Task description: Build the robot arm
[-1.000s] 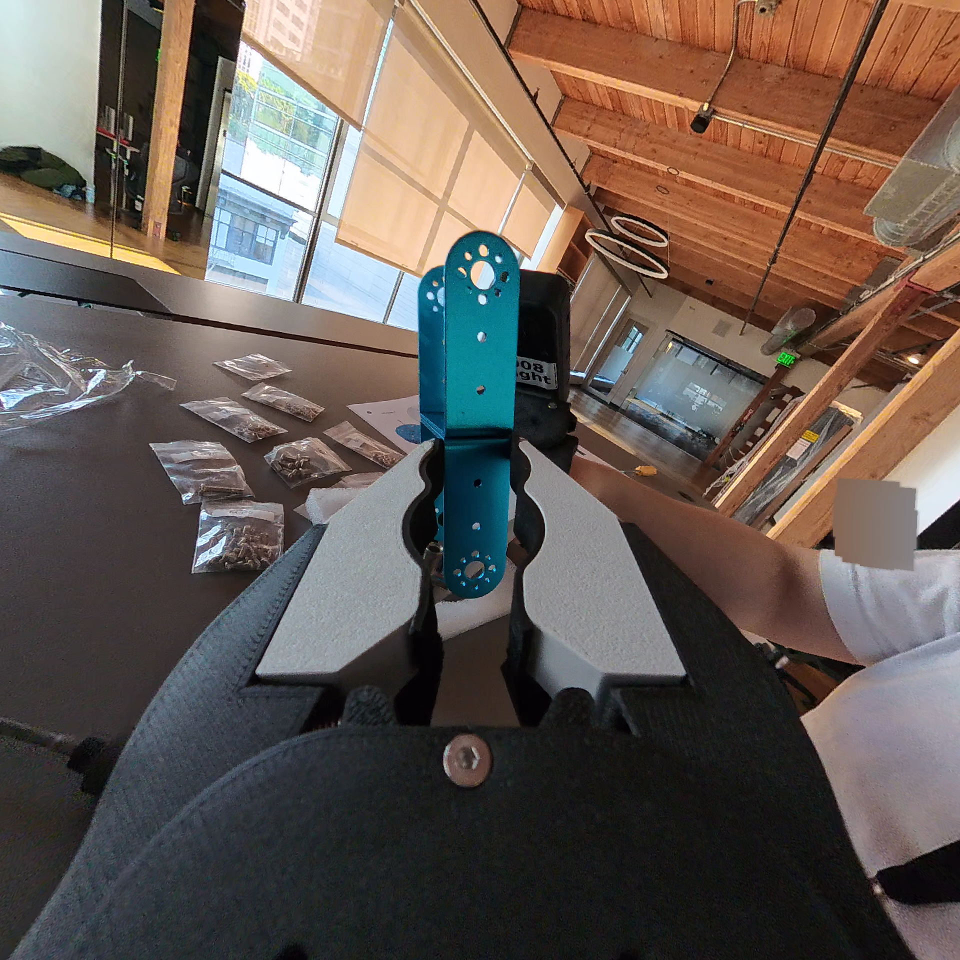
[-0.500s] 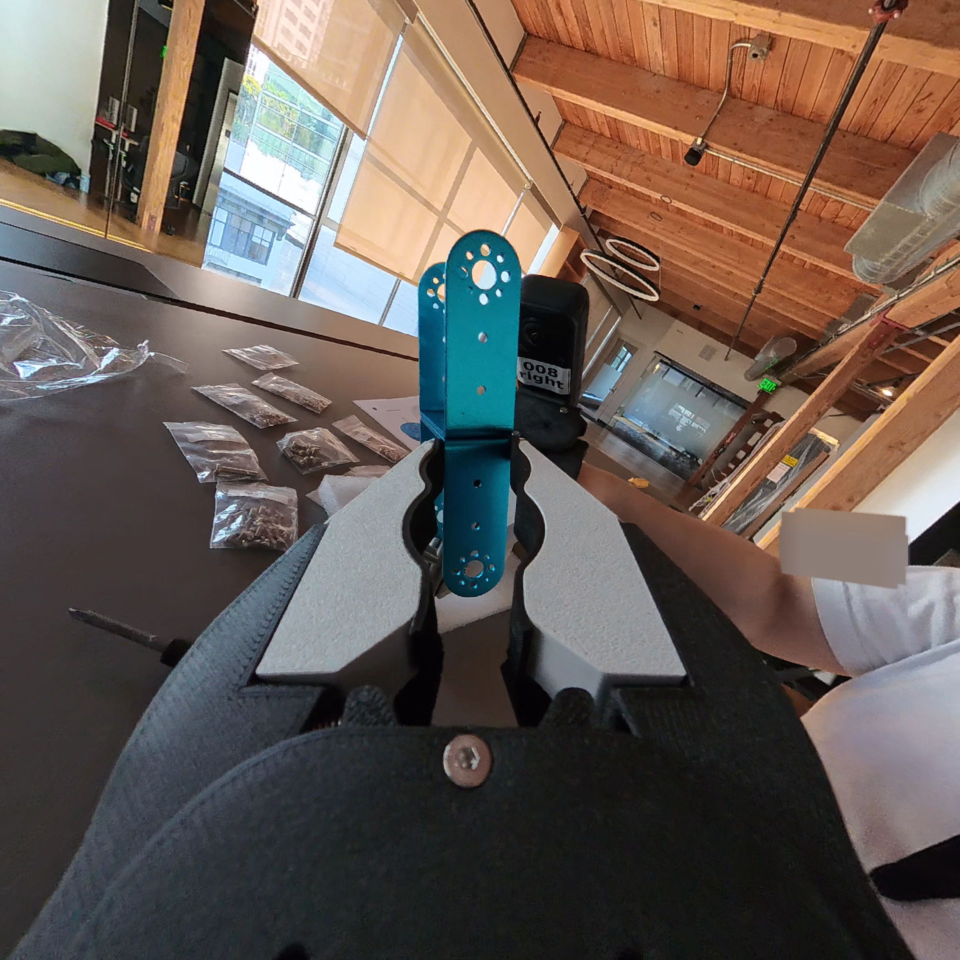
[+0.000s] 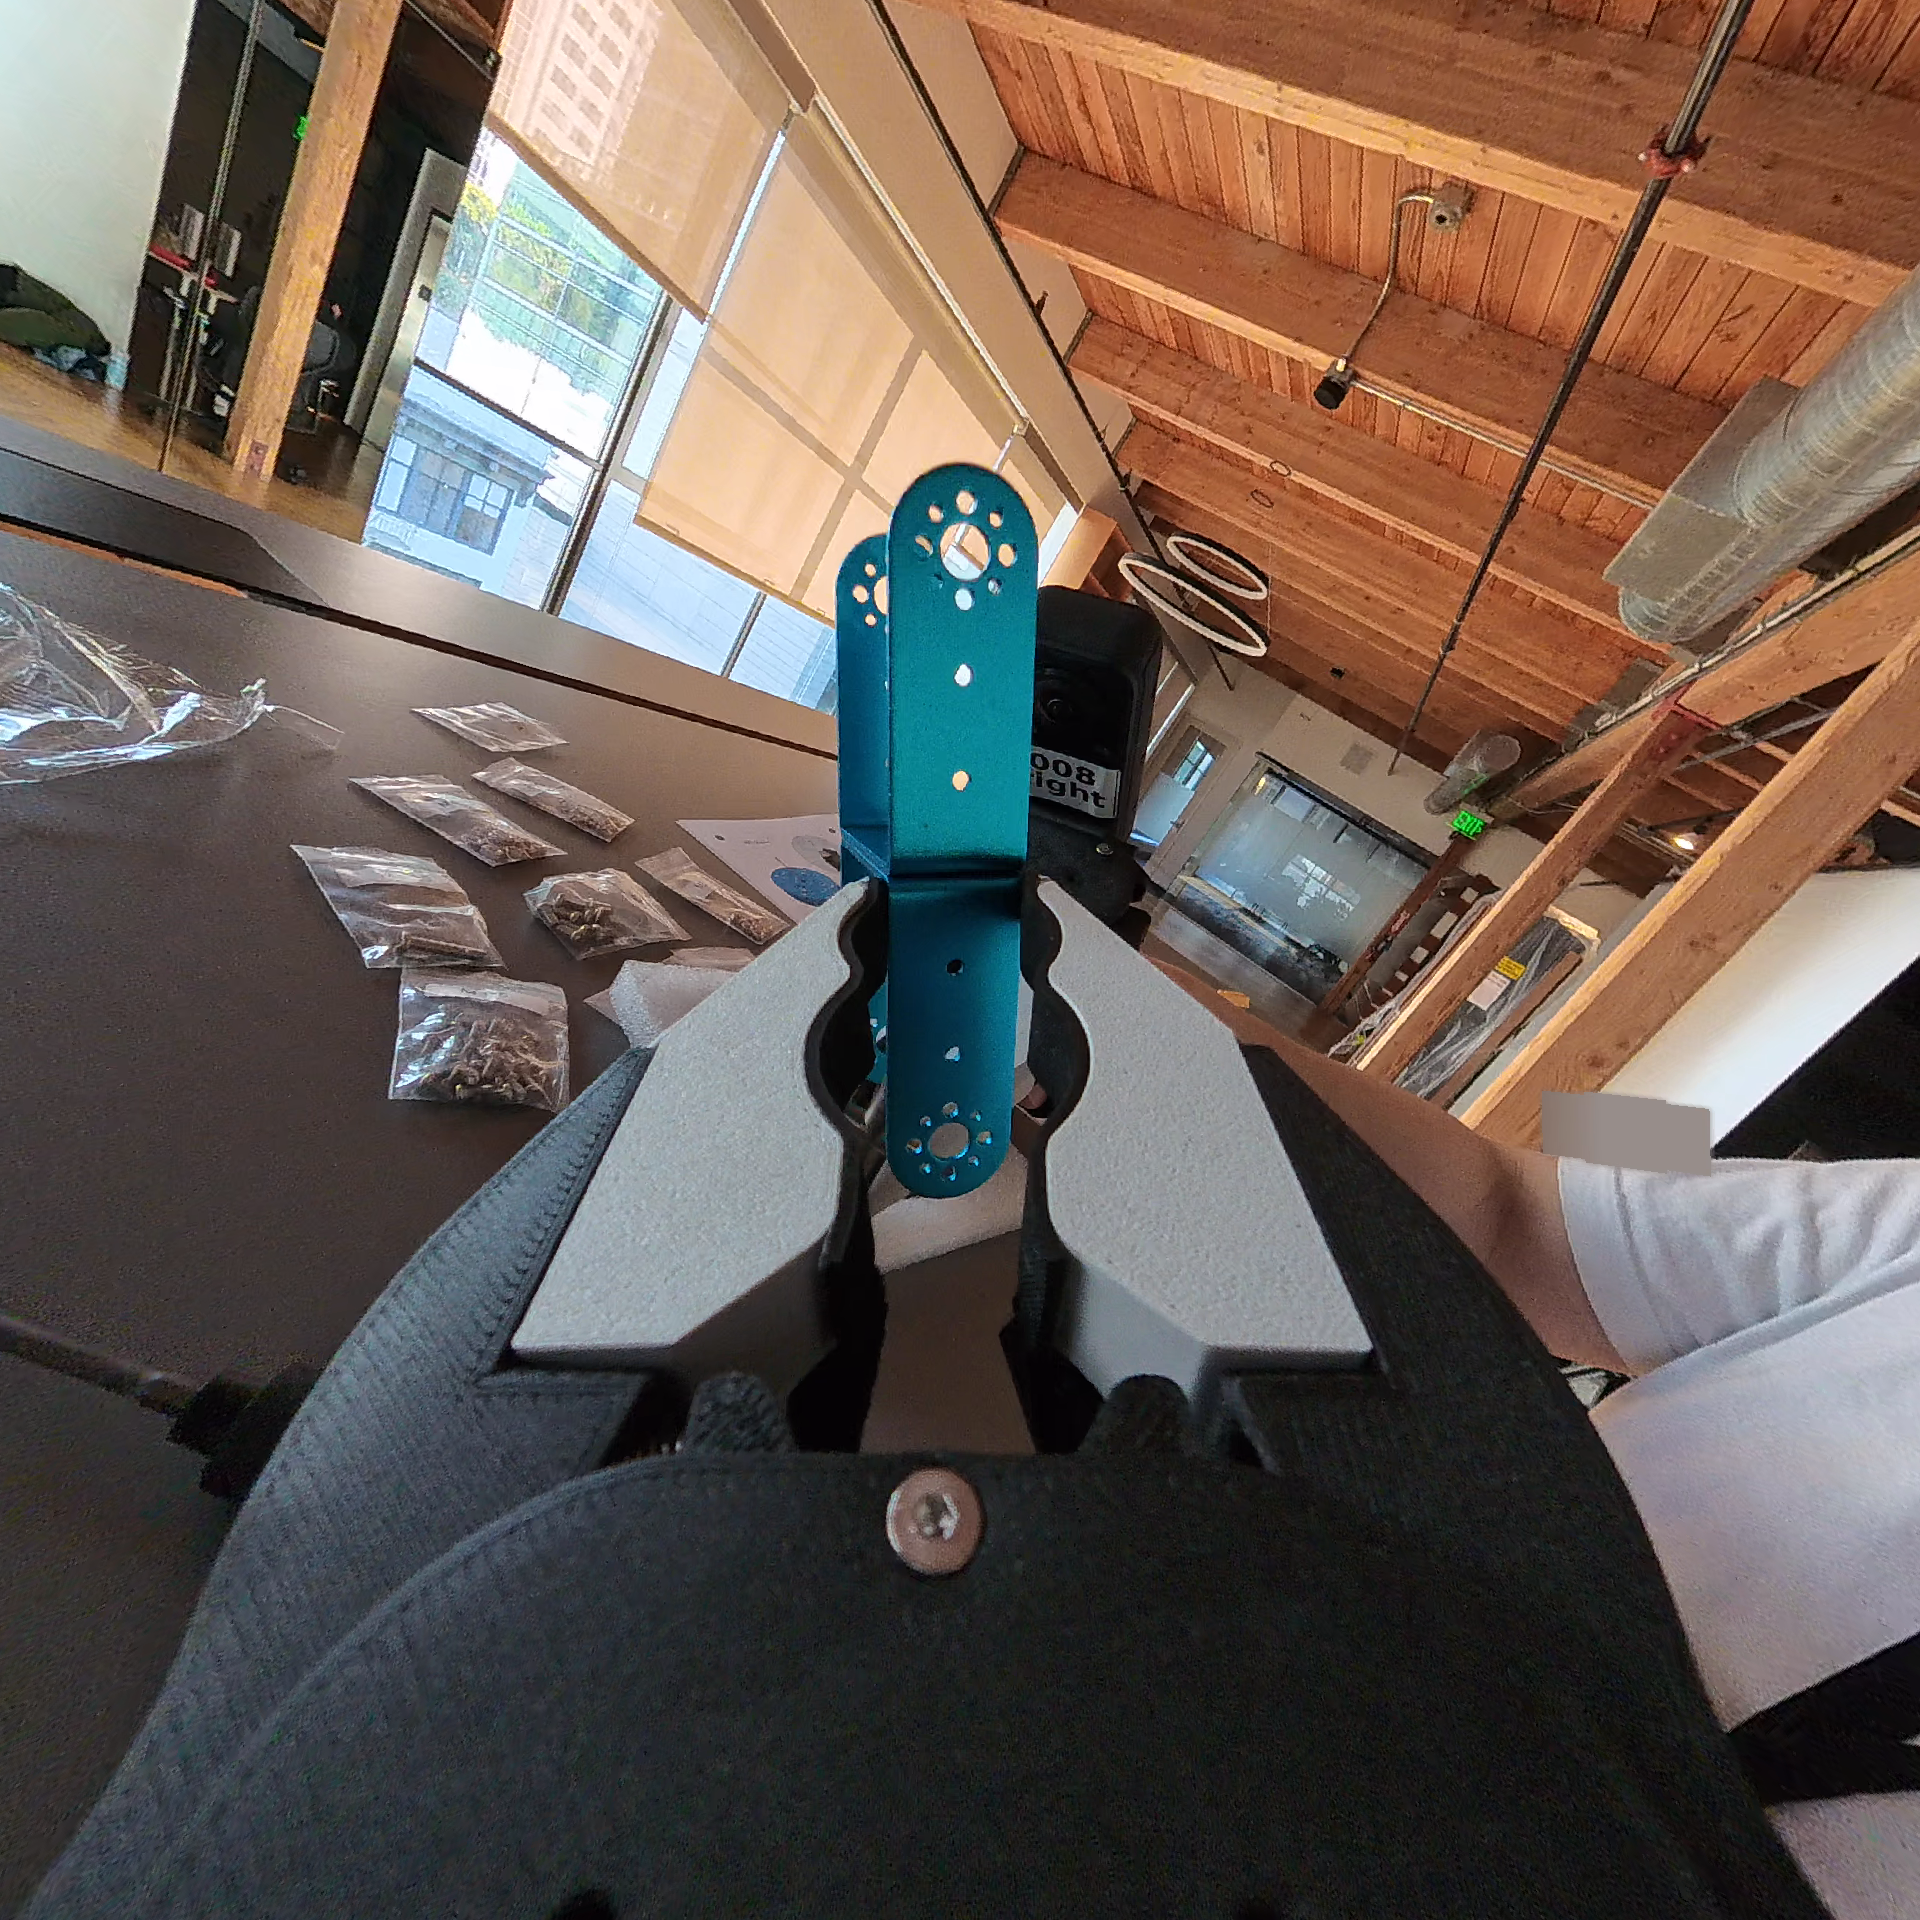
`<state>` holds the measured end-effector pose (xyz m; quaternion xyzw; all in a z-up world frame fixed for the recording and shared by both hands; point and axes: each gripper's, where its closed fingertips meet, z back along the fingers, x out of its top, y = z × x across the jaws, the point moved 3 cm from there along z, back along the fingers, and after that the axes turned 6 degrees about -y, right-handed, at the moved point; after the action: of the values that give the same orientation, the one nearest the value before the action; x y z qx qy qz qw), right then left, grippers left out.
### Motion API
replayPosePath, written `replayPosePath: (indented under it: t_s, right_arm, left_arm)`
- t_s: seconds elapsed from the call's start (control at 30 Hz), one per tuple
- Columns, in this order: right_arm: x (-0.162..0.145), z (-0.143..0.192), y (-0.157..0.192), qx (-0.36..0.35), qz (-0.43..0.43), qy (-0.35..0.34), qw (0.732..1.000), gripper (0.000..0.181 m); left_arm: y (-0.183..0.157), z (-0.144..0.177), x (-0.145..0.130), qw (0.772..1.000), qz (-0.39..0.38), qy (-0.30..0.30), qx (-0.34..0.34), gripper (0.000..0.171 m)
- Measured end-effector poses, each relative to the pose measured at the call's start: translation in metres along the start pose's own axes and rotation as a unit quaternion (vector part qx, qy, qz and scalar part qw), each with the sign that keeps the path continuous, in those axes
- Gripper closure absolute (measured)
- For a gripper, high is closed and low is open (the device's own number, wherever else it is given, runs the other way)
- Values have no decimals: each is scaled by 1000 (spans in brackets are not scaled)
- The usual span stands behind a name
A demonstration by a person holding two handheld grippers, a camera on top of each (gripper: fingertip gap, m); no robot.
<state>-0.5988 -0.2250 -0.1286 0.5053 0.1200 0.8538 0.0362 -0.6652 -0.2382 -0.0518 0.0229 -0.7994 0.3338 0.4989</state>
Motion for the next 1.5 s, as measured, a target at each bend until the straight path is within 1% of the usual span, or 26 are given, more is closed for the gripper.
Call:
replayPosePath:
  t_s: [0.23,0.37,0.47,0.5,0.57,0.7,0.87,0.93,1.0,1.03,1.07,1.23,1.3,1.5]
  right_arm:
    - [3,5,-2,-7,1,-6,1000,169]
    - [7,11,-2,-9,4,-12,1000,163]
    - [8,23,-2,-15,13,2,1000,152]
    - [10,29,-1,-13,15,1,1000,146]
    - [17,40,1,-6,9,-19,1000,132]
    - [45,53,1,25,-17,-112,993,125]
    - [63,58,-1,87,-58,-178,979,127]
    - [71,64,4,125,-64,-206,968,140]
    - [78,68,6,144,-72,-224,961,146]
    - [78,68,6,144,-66,-219,963,157]
    - [78,68,5,141,-59,-214,965,157]
    - [80,64,6,137,-42,-201,969,157]
    - [80,63,6,127,-19,-196,972,156]
    - [78,60,6,112,15,-185,976,157]
  left_arm:
    - [-1,0,0,1000,-3,0,0,148]
    - [-1,0,1,1000,0,-2,-2,148]
    - [-2,0,1,1000,2,-3,-8,148]
    - [-3,0,1,1000,2,-3,-10,148]
    - [-5,-1,1,1000,3,-1,-15,148]
    - [-8,-2,-1,999,12,8,-29,148]
    - [-17,-3,-3,998,12,28,-64,148]
    - [-20,-3,-4,997,3,36,-72,148]
    - [-22,-4,-5,996,-3,40,-80,148]
    - [-22,-4,-6,996,-4,43,-83,148]
    - [-22,-4,-6,995,-5,44,-85,148]
    - [-19,-1,-5,994,10,50,-94,148]
    - [-18,0,-4,994,11,60,-93,148]
    - [-16,2,-5,989,-28,121,-82,147]
